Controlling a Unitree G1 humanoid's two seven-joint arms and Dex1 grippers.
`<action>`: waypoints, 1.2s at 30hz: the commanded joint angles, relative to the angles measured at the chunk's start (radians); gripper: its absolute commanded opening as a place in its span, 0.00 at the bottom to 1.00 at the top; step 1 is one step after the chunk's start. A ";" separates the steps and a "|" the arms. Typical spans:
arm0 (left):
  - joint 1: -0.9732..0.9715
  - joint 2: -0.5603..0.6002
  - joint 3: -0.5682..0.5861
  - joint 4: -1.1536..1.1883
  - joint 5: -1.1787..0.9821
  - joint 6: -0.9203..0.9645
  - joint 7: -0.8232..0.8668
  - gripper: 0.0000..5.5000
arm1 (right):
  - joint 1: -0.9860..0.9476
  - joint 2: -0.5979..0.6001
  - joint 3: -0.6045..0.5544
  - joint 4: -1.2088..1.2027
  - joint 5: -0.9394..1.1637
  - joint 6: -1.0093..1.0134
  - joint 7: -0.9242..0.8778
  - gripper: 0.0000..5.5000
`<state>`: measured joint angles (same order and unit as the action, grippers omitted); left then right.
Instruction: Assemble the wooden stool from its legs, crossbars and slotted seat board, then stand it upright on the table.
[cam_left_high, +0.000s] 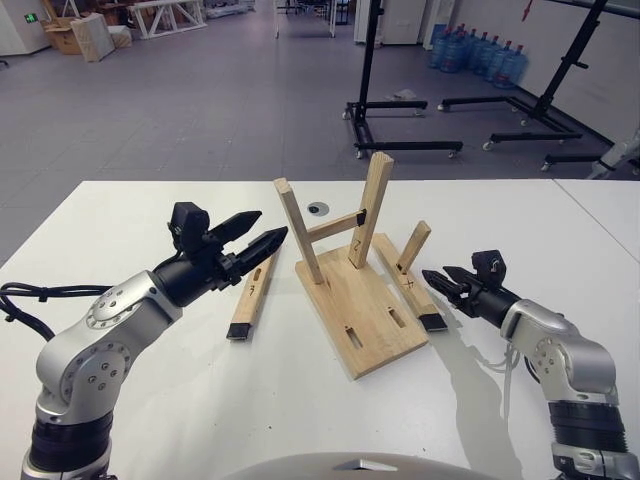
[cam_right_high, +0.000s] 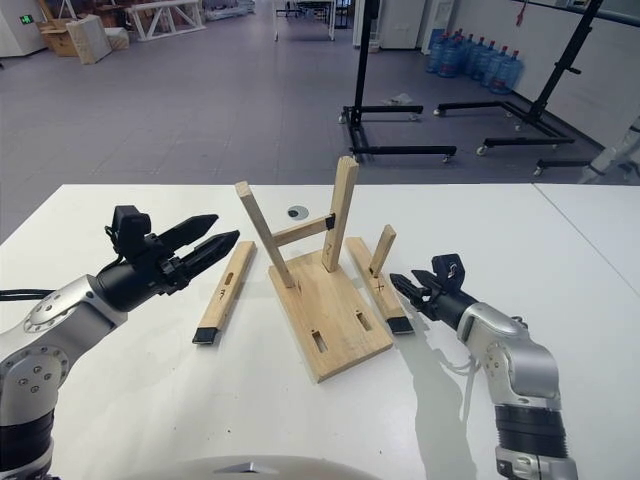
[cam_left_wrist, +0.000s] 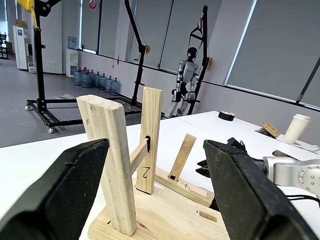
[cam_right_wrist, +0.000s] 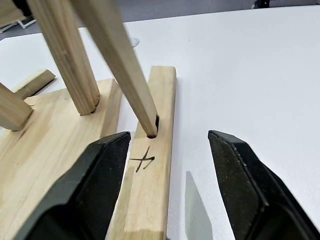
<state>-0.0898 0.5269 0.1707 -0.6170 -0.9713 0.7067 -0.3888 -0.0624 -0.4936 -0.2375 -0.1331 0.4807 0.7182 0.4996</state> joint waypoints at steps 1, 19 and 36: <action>0.006 0.000 -0.006 0.009 0.021 -0.008 -0.008 0.63 | 0.014 -0.015 0.032 -0.041 0.002 0.032 0.016 0.52; 0.014 -0.013 -0.025 0.010 0.053 -0.012 -0.017 0.63 | 0.038 0.057 0.145 -0.027 -0.121 0.013 -0.100 0.52; -0.018 -0.015 -0.032 0.046 0.071 -0.009 -0.021 0.63 | 0.059 0.052 0.250 0.047 -0.231 0.024 -0.110 0.52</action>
<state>-0.0911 0.5068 0.1367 -0.5795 -0.9123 0.6956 -0.4060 -0.0191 -0.4322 -0.0159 -0.1285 0.2754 0.7160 0.3909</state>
